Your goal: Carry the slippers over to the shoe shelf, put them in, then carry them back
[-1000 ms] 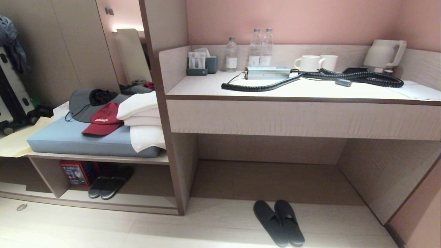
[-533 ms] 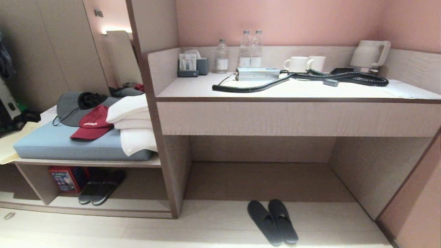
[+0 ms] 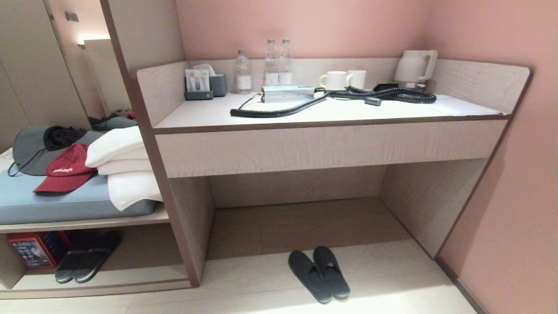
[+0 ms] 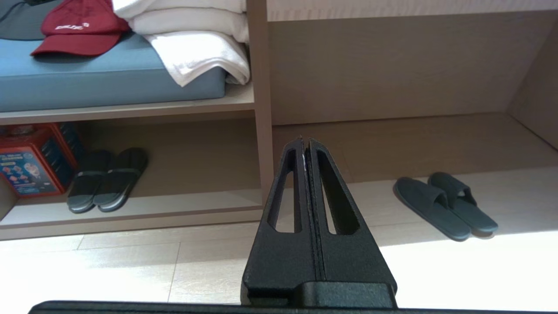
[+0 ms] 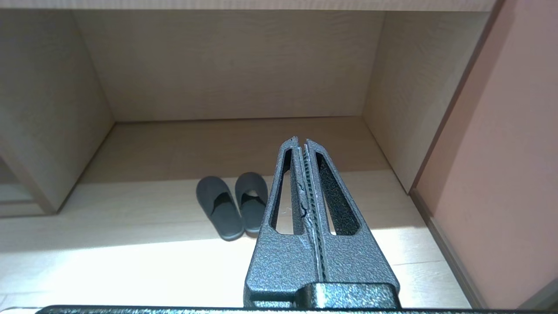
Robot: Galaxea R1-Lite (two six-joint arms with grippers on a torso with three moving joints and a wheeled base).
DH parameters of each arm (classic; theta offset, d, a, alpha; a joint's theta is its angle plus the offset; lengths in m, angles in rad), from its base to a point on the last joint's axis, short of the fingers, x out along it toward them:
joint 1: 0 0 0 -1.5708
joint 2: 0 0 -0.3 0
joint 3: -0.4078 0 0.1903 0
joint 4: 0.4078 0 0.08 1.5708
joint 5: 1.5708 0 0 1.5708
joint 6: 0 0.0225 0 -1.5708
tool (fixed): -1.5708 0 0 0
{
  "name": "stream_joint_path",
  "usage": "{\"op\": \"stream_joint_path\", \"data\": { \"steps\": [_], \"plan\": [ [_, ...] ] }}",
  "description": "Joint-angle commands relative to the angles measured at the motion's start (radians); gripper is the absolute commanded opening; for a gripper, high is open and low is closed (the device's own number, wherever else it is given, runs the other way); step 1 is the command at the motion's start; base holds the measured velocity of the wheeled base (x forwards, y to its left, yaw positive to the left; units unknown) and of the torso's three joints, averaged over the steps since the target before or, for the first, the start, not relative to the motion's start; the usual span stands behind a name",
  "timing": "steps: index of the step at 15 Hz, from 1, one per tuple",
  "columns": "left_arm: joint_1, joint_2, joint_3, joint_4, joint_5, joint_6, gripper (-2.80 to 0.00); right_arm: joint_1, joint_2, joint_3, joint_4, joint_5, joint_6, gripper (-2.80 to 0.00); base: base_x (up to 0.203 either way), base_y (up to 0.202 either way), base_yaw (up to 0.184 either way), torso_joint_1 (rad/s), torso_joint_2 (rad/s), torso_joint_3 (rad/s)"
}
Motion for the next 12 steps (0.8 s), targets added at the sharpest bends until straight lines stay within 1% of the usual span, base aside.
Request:
{"op": "stream_joint_path", "data": {
  "steps": [1,3,5,12],
  "plan": [
    [0.001,0.001,0.000,-0.001,0.001,-0.001,-2.80,0.000,0.002,0.002,0.000,0.000,0.000,-2.80,0.000,0.000,0.000,0.000,0.00,0.000],
    [-0.001,0.001,0.000,-0.002,0.001,-0.004,-2.80,0.000,0.000,0.002,-0.001,0.001,0.000,-2.80,0.000,0.000,0.000,0.000,0.00,0.000],
    [-0.001,0.001,0.000,-0.001,0.001,-0.007,-2.80,0.000,0.000,0.002,-0.001,0.001,0.000,-2.80,0.001,0.081,-0.017,0.001,0.00,0.003],
    [0.000,0.001,0.000,-0.001,0.001,-0.007,-2.80,0.000,0.000,0.002,-0.001,0.001,0.000,-2.80,0.000,0.190,-0.003,0.003,0.00,0.003]
  ]
}}
